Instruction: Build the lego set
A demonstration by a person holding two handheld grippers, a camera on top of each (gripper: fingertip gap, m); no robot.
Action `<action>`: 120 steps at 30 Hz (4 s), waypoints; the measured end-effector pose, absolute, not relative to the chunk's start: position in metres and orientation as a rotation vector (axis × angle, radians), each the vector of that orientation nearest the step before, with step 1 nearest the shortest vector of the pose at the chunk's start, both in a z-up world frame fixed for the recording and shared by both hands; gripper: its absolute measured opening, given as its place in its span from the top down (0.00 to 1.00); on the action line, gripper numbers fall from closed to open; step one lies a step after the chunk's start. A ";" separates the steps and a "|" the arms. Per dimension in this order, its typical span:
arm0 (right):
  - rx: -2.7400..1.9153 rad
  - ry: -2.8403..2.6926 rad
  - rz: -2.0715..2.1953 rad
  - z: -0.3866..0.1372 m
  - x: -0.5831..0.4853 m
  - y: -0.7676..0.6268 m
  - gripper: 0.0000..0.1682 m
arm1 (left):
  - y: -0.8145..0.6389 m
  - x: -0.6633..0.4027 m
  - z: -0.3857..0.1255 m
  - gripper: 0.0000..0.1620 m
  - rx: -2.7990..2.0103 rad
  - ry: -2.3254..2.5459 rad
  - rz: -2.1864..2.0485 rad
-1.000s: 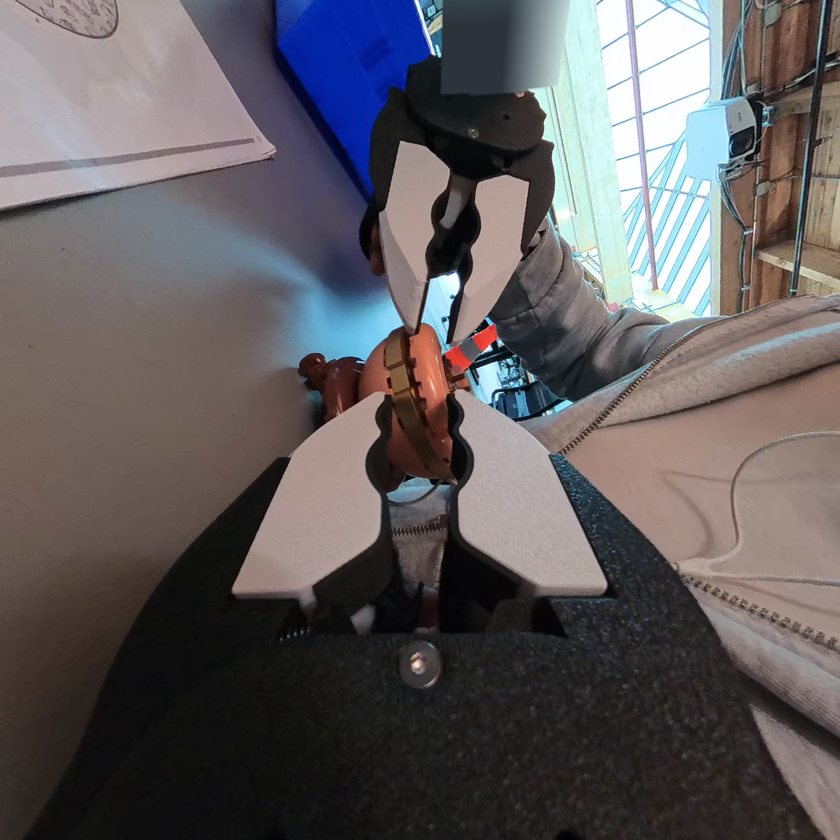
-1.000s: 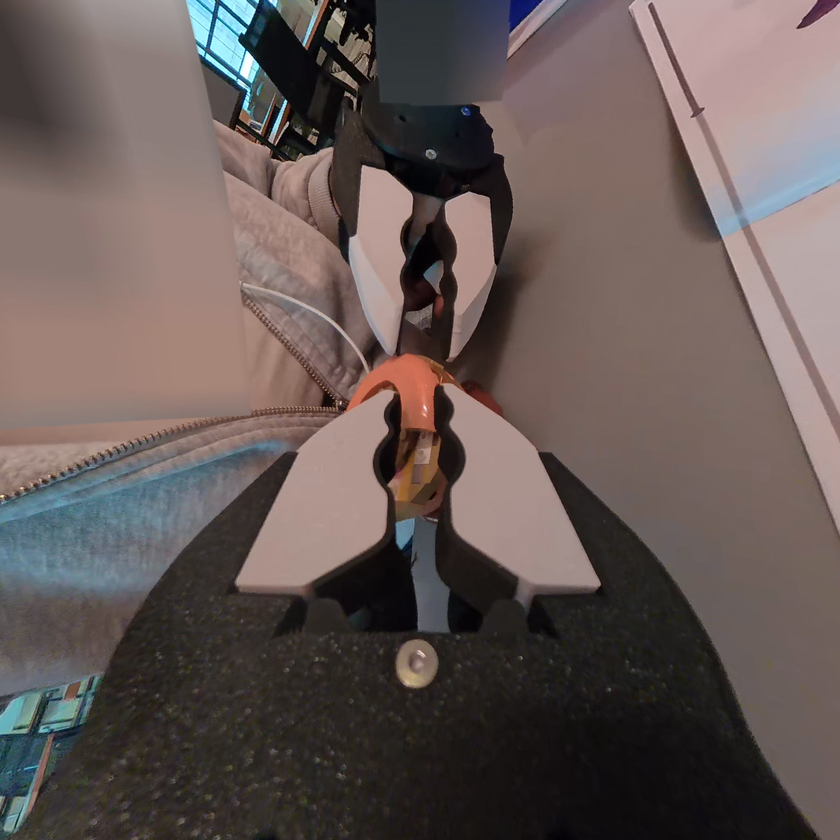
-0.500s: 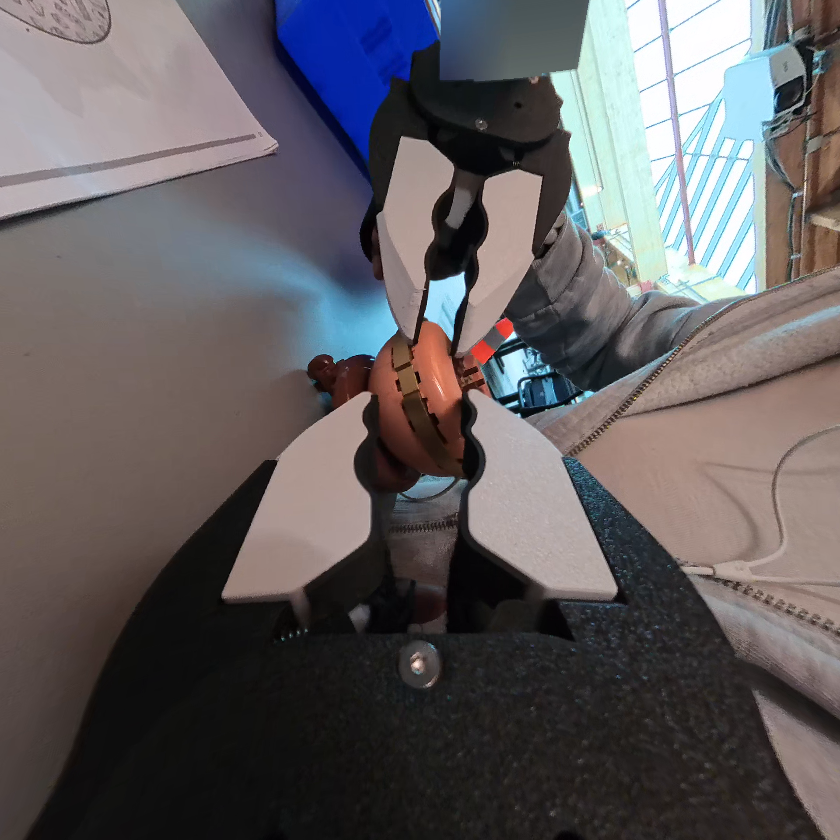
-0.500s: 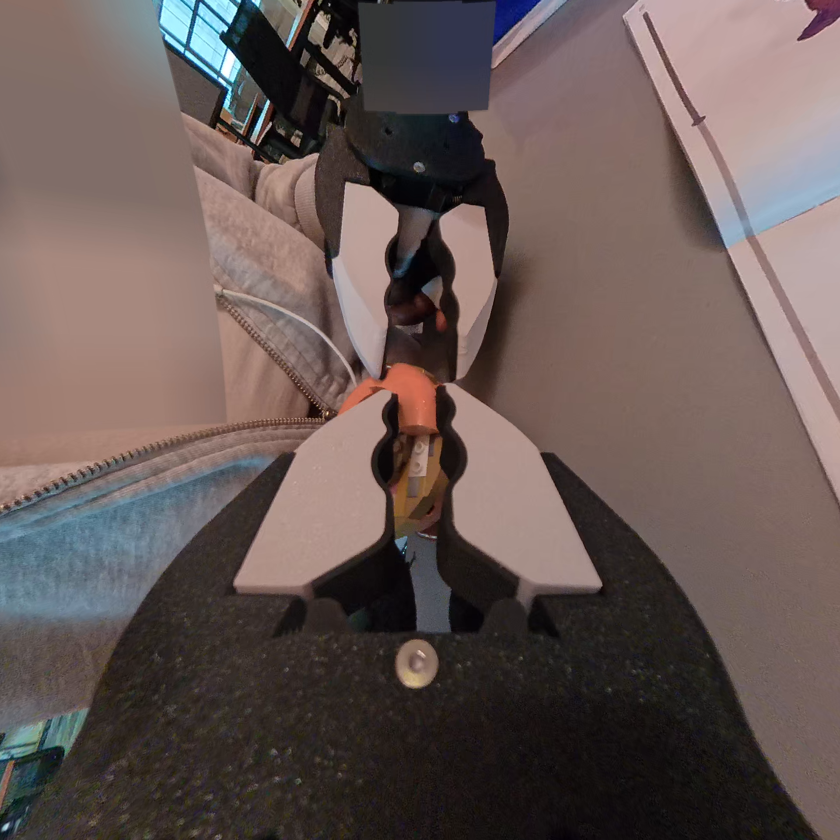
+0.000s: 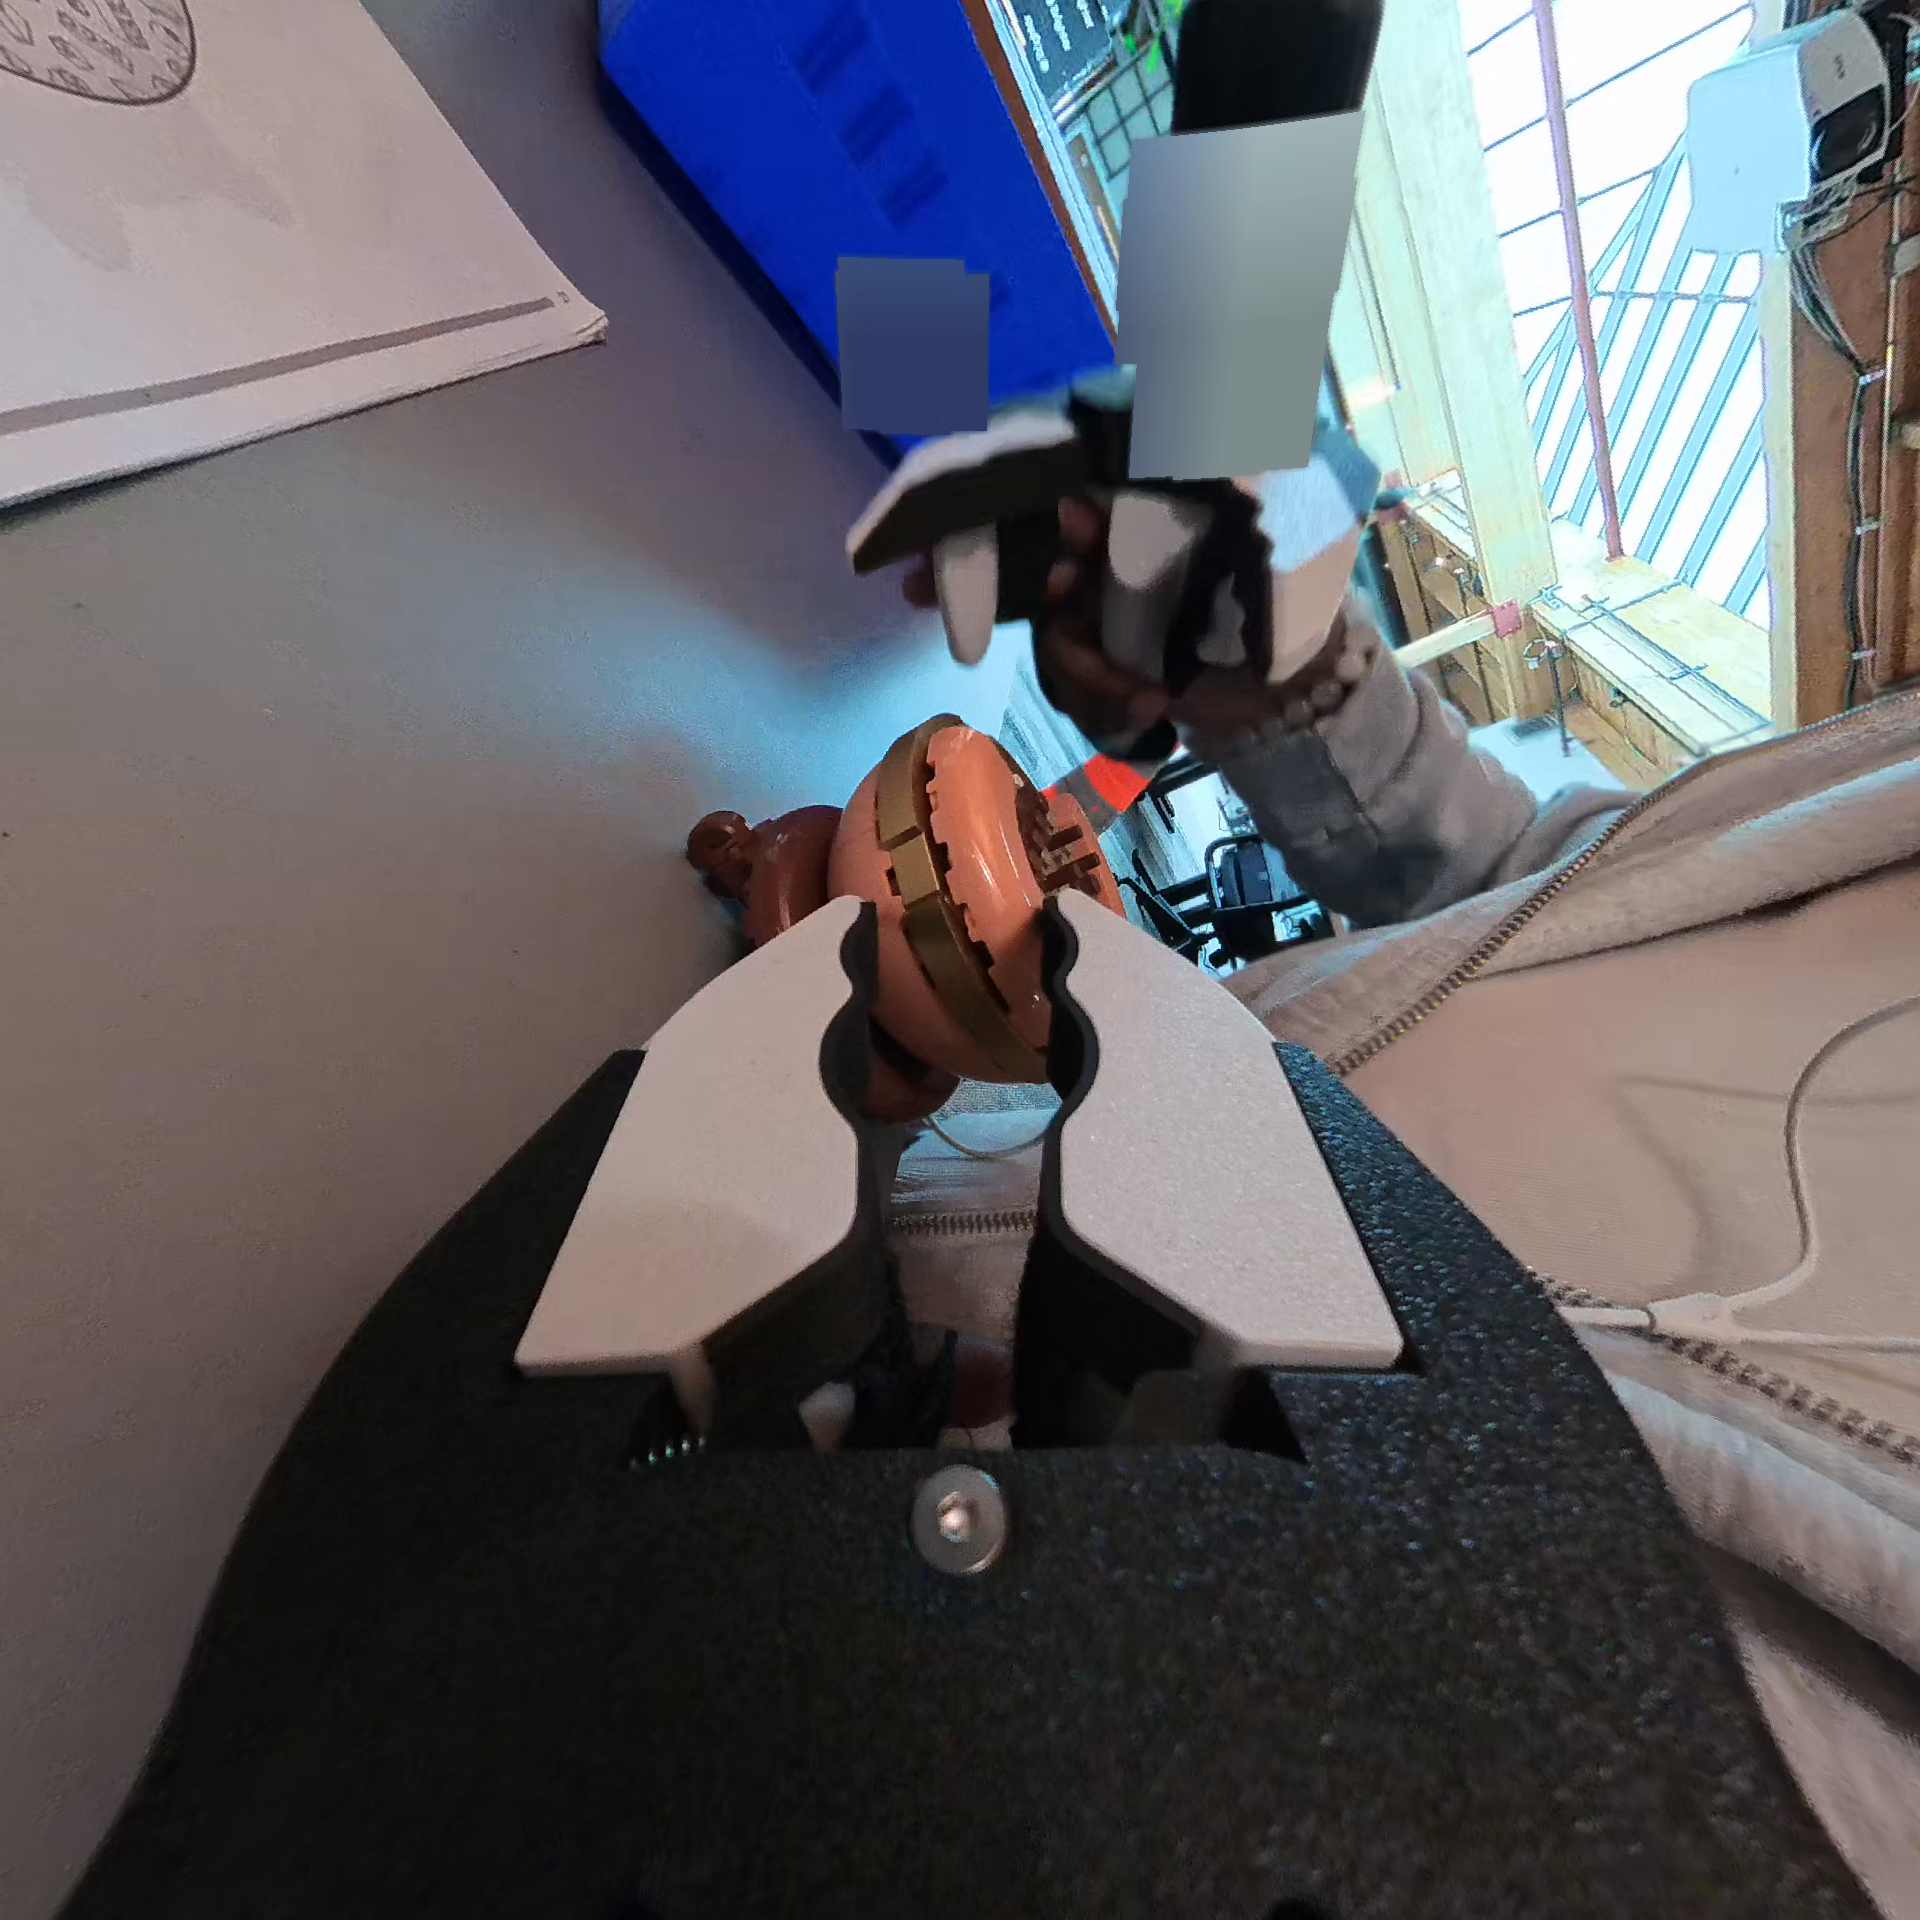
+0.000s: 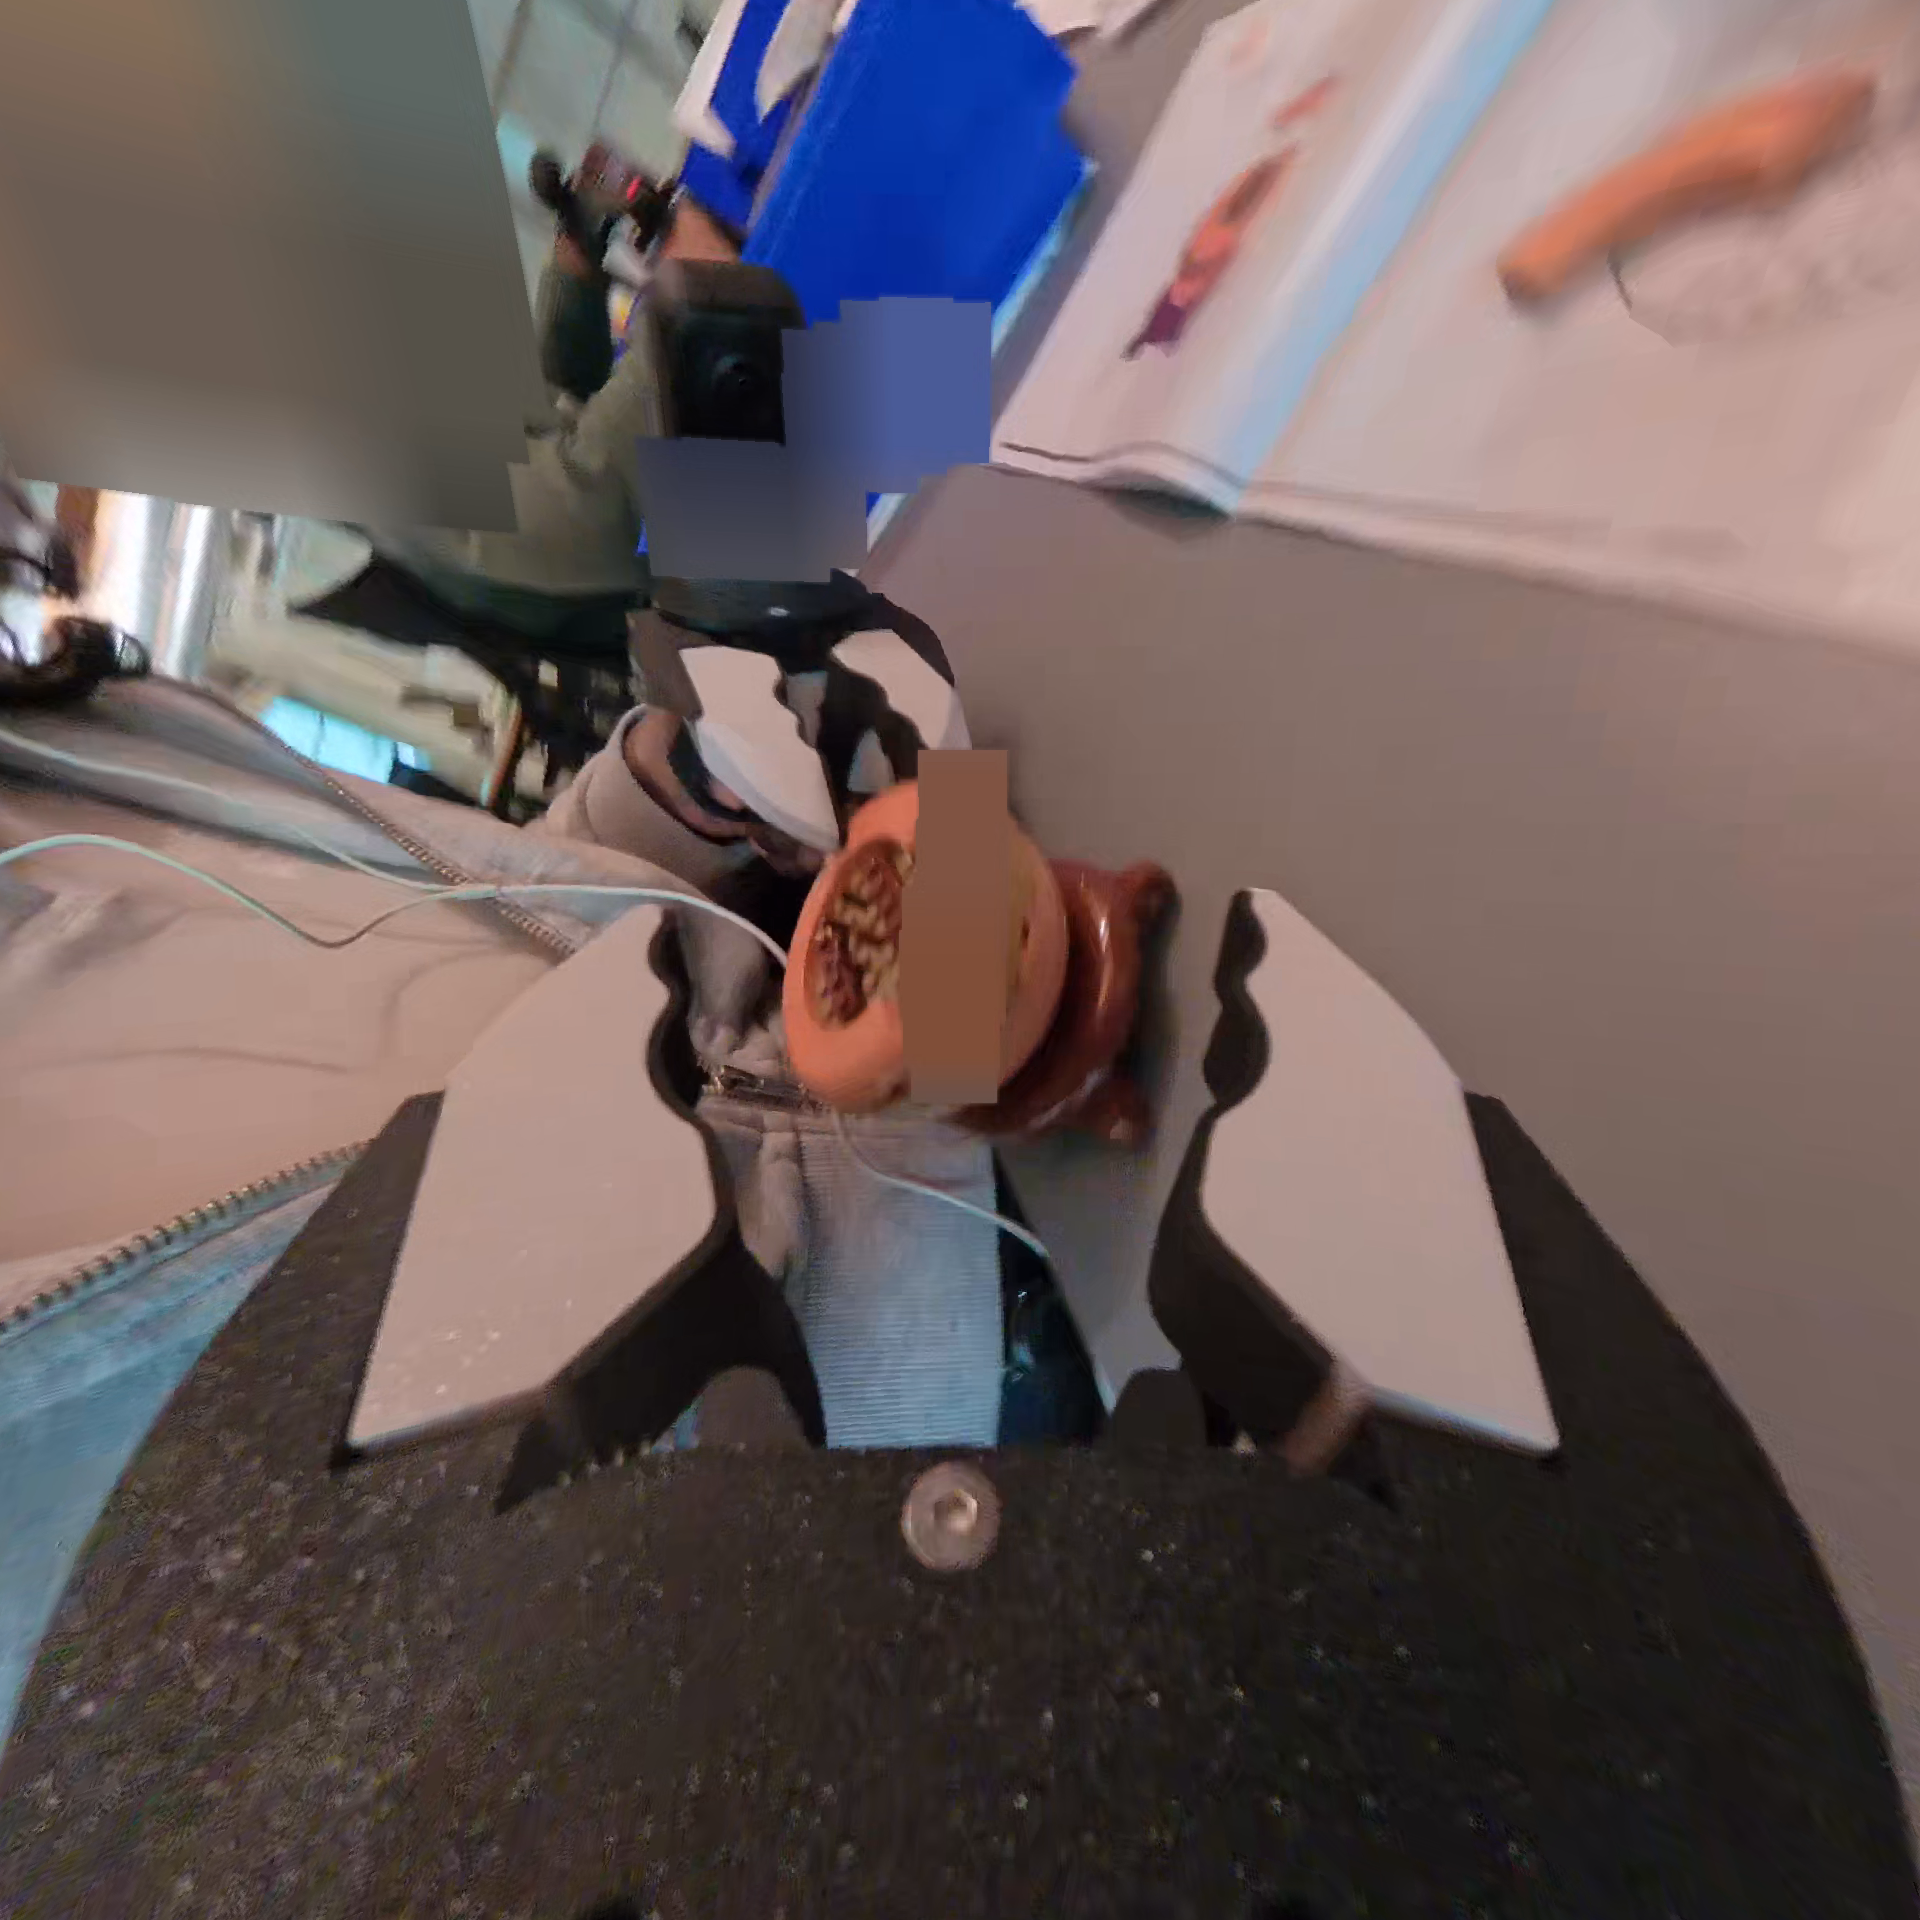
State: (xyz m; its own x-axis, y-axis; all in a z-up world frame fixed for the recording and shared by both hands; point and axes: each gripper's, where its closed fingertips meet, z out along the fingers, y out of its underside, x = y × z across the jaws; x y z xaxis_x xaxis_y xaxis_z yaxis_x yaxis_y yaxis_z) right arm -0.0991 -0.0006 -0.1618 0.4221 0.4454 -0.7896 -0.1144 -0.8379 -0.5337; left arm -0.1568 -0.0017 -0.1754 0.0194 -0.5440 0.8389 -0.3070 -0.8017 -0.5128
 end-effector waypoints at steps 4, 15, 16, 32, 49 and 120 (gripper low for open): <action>-2.125 0.102 1.529 -0.181 -0.113 -0.030 0.37 | -0.002 -0.157 -0.175 0.82 -2.082 0.899 -1.873; -2.166 0.131 1.527 -0.201 -0.136 -0.027 0.55 | -0.005 -0.158 -0.173 0.86 -2.067 0.924 -1.883; -2.165 0.126 1.521 -0.201 -0.136 -0.027 0.55 | -0.005 -0.158 -0.174 0.86 -2.067 0.926 -1.884; -2.162 0.095 1.492 -0.202 -0.136 -0.027 0.55 | -0.007 -0.158 -0.176 0.86 -2.057 1.043 -1.662; -2.175 0.033 1.523 -0.202 -0.138 -0.017 0.56 | 0.020 -0.139 -0.162 0.85 -2.120 1.076 -1.852; -2.138 0.068 1.528 -0.201 -0.137 -0.001 0.56 | -0.003 -0.150 -0.169 1.00 -1.427 1.878 -1.107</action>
State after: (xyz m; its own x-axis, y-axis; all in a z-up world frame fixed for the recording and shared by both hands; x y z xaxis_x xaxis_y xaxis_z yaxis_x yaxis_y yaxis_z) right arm -0.1366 -0.0008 -0.2015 0.3661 0.2457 -0.8975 -0.3246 -0.8702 -0.3706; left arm -0.1496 -0.0031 -0.1691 -0.3017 -0.9512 0.0646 -0.5171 0.1064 -0.8493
